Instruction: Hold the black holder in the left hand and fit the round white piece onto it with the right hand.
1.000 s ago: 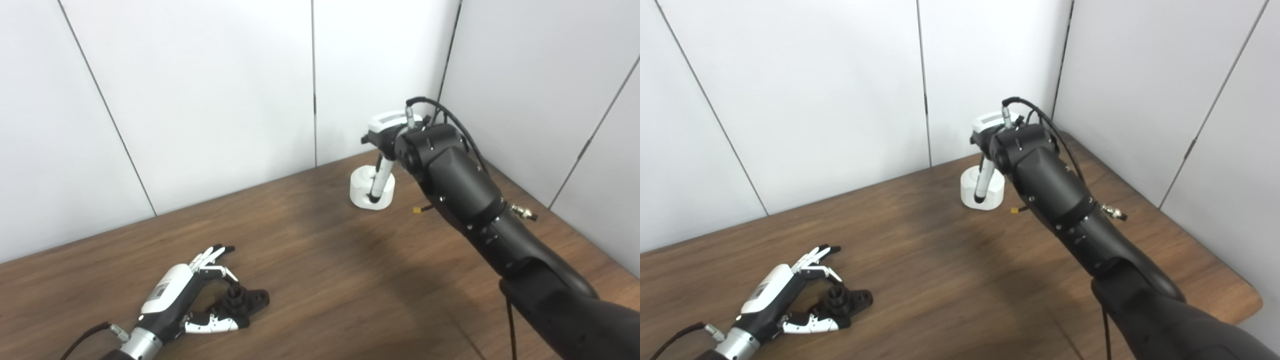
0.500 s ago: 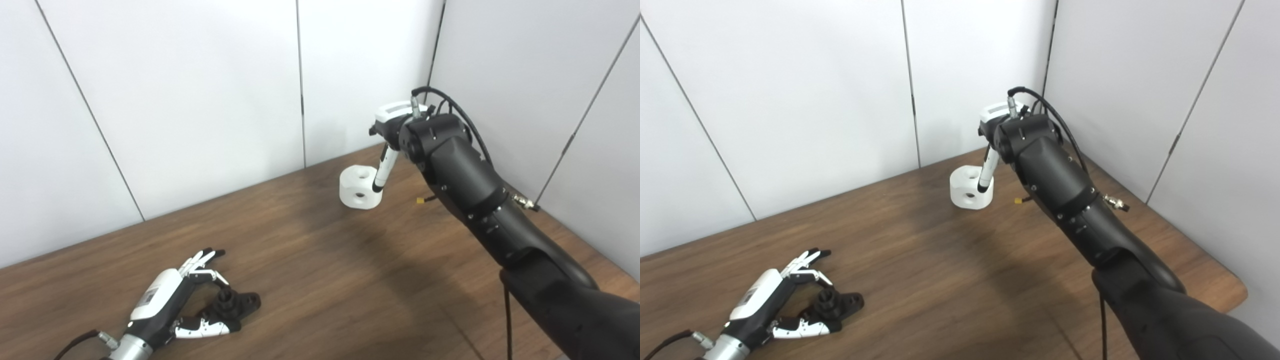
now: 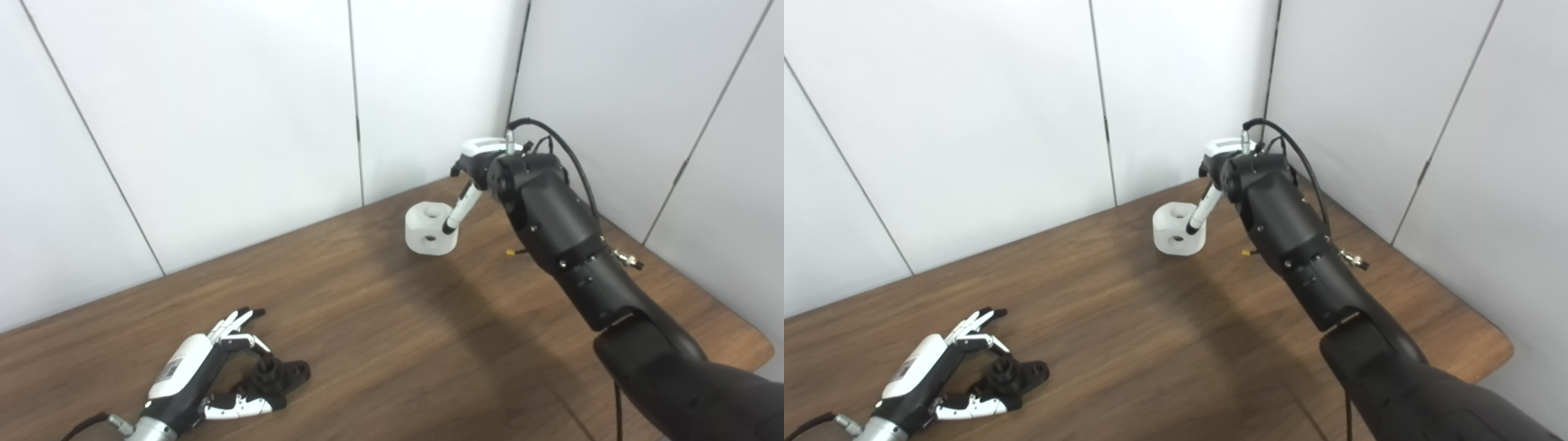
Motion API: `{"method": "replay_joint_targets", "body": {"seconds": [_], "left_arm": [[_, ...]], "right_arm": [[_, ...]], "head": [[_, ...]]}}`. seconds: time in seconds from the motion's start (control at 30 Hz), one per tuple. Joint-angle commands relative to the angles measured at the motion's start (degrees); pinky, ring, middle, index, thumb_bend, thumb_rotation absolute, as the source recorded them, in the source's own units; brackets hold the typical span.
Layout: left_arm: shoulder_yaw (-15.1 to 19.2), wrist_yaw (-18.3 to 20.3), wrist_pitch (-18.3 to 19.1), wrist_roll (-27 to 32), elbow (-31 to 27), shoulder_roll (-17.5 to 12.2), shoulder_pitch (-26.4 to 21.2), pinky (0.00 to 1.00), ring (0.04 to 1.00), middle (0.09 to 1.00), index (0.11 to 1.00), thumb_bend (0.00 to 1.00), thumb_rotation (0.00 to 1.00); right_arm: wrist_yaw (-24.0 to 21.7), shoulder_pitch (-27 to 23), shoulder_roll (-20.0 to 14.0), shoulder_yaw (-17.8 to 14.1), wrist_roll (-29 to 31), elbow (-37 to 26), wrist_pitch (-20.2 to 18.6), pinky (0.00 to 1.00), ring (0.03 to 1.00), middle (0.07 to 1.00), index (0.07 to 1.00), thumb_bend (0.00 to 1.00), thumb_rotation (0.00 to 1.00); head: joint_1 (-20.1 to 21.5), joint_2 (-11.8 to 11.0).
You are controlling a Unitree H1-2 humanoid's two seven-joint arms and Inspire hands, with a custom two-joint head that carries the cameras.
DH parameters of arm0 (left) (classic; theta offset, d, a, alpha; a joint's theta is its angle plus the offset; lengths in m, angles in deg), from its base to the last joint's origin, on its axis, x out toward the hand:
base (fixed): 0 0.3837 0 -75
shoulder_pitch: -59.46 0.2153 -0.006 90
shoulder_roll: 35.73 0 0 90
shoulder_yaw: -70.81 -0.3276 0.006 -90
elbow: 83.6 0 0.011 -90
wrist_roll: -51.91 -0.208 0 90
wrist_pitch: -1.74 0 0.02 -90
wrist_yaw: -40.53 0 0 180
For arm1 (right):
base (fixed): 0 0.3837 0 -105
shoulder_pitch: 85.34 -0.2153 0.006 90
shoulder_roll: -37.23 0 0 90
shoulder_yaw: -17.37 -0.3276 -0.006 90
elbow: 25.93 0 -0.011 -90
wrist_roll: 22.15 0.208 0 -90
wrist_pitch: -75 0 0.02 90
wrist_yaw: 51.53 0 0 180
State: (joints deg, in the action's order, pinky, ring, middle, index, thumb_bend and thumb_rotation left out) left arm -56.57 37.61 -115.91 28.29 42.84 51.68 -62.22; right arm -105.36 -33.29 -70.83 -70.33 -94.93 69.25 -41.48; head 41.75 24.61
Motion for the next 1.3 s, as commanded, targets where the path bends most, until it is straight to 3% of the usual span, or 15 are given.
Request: {"method": "replay_joint_targets", "body": {"seconds": [0.0, 0.17, 0.53, 0.8, 1.13, 1.27], "left_arm": [[-2.63, 4.19, 0.74, -3.37, 5.6, -2.4, 7.11, 1.0, 1.0, 0.955, 0.483, 0.52, 0.05], [-2.55, 4.03, 0.74, -3.29, 5.39, -2.35, 7.35, 1.0, 1.0, 0.952, 0.483, 0.52, 0.05], [-2.18, 4.07, 0.75, -3.79, 4.03, -2.52, 8.07, 1.0, 1.0, 0.952, 0.482, 0.52, 0.05], [-2.06, 4.5, 0.77, -4.19, 3.1, -2.61, 8.82, 1.0, 1.0, 0.954, 0.483, 0.52, 0.05], [-1.5, 4.5, 0.76, -4.39, 2.48, -2.5, 9.06, 1.0, 1.0, 0.956, 0.483, 0.52, 0.05], [-1.43, 4.48, 0.77, -4.58, 2.1, -2.46, 9.21, 1.0, 1.0, 0.956, 0.483, 0.52, 0.05]], "right_arm": [[3.07, -2.43, -0.46, -1.24, 0.73, 0.13, -0.41, 0.87, 0.976, 0.989, 0.878, 0.92, 0.45], [5.51, -2.68, 0.98, -2.2, 2.44, 3.22, -0.42, 0.95, 0.998, 0.999, 0.874, 0.96, 0.45], [7.85, -3.15, 1.9, 0.51, 3.09, 7.09, -0.41, 0.89, 0.984, 1.0, 0.864, 0.99, 0.45], [9.63, -2.83, 1.93, 1.84, 4.31, 7.51, -0.41, 0.85, 0.957, 0.997, 0.84, 0.9, 0.43], [14.41, -2.38, 2.04, 3.67, 4.88, 7.64, -0.4, 0.8, 0.891, 0.918, 0.704, 0.85, 0.34], [22.54, -0.96, 2.8, 2.86, 7.71, 6.8, 0.0, 0.77, 0.851, 0.843, 0.585, 0.82, 0.2]], "head": [[-0.1, 0.03], [-0.37, -0.06], [-1.23, 0.47], [-1.51, 0.96], [-1.88, 1.42], [-2.17, 1.65]]}}
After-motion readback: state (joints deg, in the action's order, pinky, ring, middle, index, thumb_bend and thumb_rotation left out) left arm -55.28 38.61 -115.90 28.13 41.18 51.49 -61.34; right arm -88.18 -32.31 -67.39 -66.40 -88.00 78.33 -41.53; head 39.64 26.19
